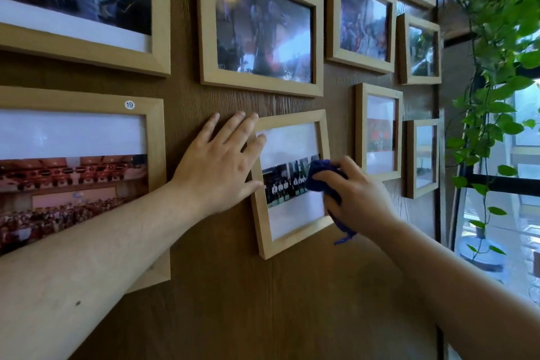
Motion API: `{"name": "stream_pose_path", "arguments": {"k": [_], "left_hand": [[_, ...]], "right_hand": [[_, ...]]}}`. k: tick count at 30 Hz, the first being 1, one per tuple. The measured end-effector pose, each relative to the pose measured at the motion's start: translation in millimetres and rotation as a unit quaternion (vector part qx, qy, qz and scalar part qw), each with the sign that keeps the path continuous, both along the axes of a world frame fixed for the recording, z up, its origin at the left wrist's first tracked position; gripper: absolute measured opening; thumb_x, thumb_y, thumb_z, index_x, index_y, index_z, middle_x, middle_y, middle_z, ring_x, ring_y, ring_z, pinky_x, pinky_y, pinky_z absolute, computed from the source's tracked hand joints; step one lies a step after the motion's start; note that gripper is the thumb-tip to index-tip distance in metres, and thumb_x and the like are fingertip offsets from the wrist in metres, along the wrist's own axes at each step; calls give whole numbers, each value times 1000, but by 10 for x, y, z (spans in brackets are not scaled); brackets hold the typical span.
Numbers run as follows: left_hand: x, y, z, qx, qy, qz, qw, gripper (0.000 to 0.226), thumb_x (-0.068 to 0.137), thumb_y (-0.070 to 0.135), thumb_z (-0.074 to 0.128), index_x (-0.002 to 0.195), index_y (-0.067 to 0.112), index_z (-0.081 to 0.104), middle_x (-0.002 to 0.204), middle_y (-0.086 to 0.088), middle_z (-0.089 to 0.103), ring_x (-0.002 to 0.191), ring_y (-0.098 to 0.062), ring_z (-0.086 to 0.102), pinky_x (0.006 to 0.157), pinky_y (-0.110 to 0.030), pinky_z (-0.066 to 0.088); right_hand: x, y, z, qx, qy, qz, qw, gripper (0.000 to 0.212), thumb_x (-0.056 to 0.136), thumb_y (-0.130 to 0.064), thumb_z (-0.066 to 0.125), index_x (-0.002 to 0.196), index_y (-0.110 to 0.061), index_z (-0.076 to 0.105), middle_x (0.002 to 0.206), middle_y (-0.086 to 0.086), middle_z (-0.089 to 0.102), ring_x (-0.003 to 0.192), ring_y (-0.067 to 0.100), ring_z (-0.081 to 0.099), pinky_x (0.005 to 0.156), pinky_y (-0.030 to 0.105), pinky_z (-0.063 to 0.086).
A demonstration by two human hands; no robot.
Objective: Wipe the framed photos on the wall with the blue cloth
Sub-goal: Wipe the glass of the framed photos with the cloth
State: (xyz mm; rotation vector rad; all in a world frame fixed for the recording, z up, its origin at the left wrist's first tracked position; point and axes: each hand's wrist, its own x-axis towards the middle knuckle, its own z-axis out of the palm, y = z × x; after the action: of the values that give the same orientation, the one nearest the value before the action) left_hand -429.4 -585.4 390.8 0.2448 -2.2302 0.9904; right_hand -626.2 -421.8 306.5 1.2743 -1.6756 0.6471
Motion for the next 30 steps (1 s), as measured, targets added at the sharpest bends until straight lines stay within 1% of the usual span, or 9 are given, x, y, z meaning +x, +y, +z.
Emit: {"name": "stream_pose_path", "arguments": {"k": [4, 7, 10, 15, 19, 21, 26, 28, 30], "left_hand": [[91, 33, 126, -17, 15, -19, 1000, 67, 83, 53, 55, 135, 11, 47, 149, -18, 41, 140, -33, 34, 112, -55, 31], [153, 95, 302, -41, 29, -29, 998, 58, 85, 49, 54, 129, 12, 52, 145, -18, 46, 137, -33, 38, 110, -54, 34], [230, 134, 525, -62, 50, -30, 996, 55, 88, 50, 50, 127, 12, 53, 144, -18, 47, 137, -32, 38, 110, -53, 34], [346, 116, 947, -69, 111, 0, 991, 61, 87, 53, 44, 129, 10, 51, 145, -18, 45, 138, -32, 35, 111, -54, 32], [363, 74, 1151, -55, 146, 46, 987, 79, 86, 63, 32, 143, 8, 35, 152, -16, 37, 143, -30, 26, 115, -54, 24], [346, 32, 1202, -41, 159, 63, 984, 85, 85, 68, 29, 146, 8, 29, 155, -13, 32, 145, -28, 21, 117, -53, 19], [329, -37, 1273, -33, 179, 83, 980, 90, 83, 72, 25, 148, 10, 25, 159, -8, 23, 148, -23, 11, 119, -54, 10], [336, -60, 1278, -37, 178, 81, 980, 88, 83, 71, 28, 147, 11, 27, 159, -9, 25, 148, -24, 12, 119, -55, 12], [327, -82, 1273, -36, 172, 73, 982, 85, 84, 70, 33, 147, 13, 31, 157, -10, 29, 147, -25, 16, 118, -56, 15]], "right_hand": [[83, -12, 538, -63, 12, 19, 998, 34, 81, -16, 66, 114, -15, 60, 111, 10, 54, 85, 27, 58, 58, 43, 55], [143, -93, 915, -83, 16, 15, 996, 36, 82, -20, 64, 117, -18, 59, 113, 8, 53, 79, 28, 58, 56, 36, 51], [195, -213, 1228, -106, 6, 26, 994, 38, 83, -24, 61, 121, -22, 55, 116, 4, 51, 82, 23, 55, 62, 32, 46], [323, -425, 1763, -153, -16, 66, 986, 41, 88, -32, 55, 128, -30, 44, 118, 0, 44, 87, 13, 47, 66, 28, 43], [475, -582, 2157, -194, -16, 110, 975, 41, 91, -35, 51, 131, -31, 41, 119, -2, 44, 86, 11, 46, 59, 22, 39], [584, -685, 2325, -217, -16, 131, 967, 41, 91, -35, 50, 132, -29, 42, 118, -3, 45, 88, 11, 47, 60, 23, 40], [765, -953, 2473, -231, 3, 157, 960, 45, 92, -37, 48, 135, -27, 40, 129, 0, 43, 111, 17, 45, 82, 38, 49], [776, -1063, 2416, -224, 8, 177, 958, 48, 93, -36, 48, 138, -26, 36, 142, 0, 35, 124, 18, 38, 96, 41, 43], [760, -1150, 2345, -213, 11, 182, 960, 52, 94, -35, 46, 143, -27, 30, 151, 1, 25, 133, 20, 31, 102, 40, 34]]}}
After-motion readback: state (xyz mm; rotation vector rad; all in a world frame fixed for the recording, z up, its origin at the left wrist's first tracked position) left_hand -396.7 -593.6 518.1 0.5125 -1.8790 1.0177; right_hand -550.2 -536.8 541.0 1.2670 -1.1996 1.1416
